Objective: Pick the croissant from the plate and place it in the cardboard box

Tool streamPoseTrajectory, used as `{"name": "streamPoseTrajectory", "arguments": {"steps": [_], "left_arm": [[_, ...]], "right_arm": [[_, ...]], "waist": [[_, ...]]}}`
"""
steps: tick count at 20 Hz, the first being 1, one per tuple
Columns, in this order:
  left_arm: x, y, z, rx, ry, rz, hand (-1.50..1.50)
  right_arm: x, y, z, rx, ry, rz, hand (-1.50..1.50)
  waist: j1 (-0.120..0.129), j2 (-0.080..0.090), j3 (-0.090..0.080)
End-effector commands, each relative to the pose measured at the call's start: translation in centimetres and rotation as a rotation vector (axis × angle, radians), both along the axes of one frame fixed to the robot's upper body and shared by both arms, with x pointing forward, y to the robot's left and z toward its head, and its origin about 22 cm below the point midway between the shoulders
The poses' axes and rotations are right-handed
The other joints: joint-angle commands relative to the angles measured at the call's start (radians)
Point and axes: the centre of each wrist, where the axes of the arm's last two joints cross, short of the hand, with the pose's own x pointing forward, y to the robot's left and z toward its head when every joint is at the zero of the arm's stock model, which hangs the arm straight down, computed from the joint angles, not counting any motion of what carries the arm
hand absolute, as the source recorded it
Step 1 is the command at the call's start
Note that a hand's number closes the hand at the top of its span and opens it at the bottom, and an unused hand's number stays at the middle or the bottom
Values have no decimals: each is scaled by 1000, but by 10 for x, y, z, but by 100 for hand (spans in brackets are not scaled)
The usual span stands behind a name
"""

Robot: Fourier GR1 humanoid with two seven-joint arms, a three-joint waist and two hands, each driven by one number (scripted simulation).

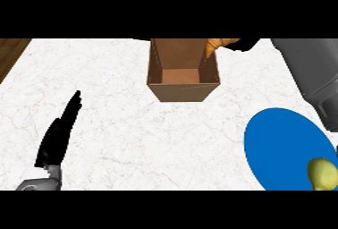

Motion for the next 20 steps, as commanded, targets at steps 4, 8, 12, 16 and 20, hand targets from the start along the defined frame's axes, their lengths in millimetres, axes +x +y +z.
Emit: {"name": "streamPoseTrajectory", "arguments": {"steps": [4,8,12,16,20], "left_arm": [[-5,17,-2,0,0,11,0],[-6,1,-6,4,10,-2,0],[-8,12,4,2,22,-9,0],[6,-3,-1,-7,21,4,0],[-1,12,14,0,9,-3,0]], "right_arm": [[-2,77,5,-74,108,156,150],[-9,105,-32,-120,114,177,150],[-14,127,-46,-210,114,135,150],[-28,149,-93,-225,216,88,-150],[-27,154,-83,-210,236,92,-150]], "waist": [[-8,-2,-1],[-14,-2,0],[6,4,-1],[-5,5,-1],[-3,1,0]]}}
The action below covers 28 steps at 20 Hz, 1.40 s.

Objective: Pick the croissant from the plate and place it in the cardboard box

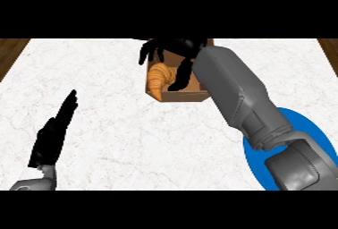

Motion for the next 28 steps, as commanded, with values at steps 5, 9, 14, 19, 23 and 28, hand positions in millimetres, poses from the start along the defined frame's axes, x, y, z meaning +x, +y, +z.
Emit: {"name": "streamPoseTrajectory", "arguments": {"steps": [5,9,14,19,23,28], "left_arm": [[7,-19,-2,3,-5,-15,0],[-1,0,-1,12,-3,-2,0],[12,-11,9,4,-4,-7,0],[7,-24,-2,10,-31,-14,0],[13,-24,4,-13,-27,-42,0],[10,-28,11,-9,-48,-63,0]], "right_arm": [[-7,-4,-35,134,143,-14,-150],[2,-13,-11,367,247,-123,-150],[11,-30,14,531,381,-179,-150],[23,-91,37,664,419,-293,-150],[26,-131,46,709,383,-417,-150],[21,-195,43,771,404,-477,-150]], "waist": [[1,1,1],[17,8,1],[13,11,1],[33,27,1],[43,34,1],[73,46,4]]}}
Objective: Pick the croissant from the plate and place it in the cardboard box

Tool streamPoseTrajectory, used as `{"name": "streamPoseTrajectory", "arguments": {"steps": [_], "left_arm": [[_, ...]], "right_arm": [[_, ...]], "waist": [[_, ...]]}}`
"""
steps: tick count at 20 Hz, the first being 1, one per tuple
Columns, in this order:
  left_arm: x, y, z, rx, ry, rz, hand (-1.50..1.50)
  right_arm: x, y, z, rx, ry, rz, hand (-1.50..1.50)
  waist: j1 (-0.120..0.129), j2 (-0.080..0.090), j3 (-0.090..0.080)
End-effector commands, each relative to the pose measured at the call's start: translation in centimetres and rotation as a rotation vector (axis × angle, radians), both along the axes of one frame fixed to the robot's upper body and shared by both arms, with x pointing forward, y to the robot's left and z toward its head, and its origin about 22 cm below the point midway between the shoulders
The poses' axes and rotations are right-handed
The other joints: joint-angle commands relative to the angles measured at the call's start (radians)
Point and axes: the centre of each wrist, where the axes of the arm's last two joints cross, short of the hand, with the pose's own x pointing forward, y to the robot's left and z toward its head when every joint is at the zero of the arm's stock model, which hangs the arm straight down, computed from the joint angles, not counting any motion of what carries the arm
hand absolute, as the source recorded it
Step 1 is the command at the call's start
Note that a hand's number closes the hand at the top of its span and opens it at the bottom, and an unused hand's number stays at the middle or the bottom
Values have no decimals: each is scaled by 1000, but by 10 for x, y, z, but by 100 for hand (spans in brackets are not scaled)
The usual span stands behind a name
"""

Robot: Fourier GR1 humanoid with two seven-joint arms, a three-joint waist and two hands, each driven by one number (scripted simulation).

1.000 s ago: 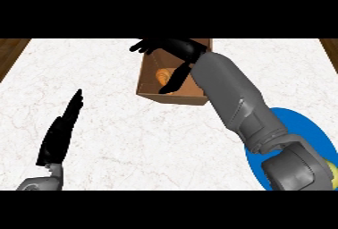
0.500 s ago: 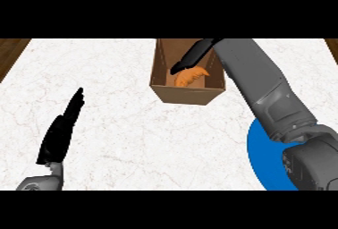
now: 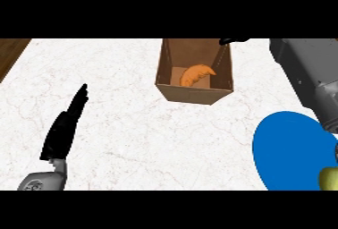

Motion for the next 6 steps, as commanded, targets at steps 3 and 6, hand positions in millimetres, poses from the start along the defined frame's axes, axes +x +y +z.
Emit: {"name": "streamPoseTrajectory", "arguments": {"steps": [3,6], "left_arm": [[4,3,8,7,-34,-23,0],[6,-14,6,-14,-24,-41,0]], "right_arm": [[-6,-61,13,30,-24,-62,-150],[-11,-87,26,3,-41,-49,-150]], "waist": [[35,21,2],[37,32,5]]}}
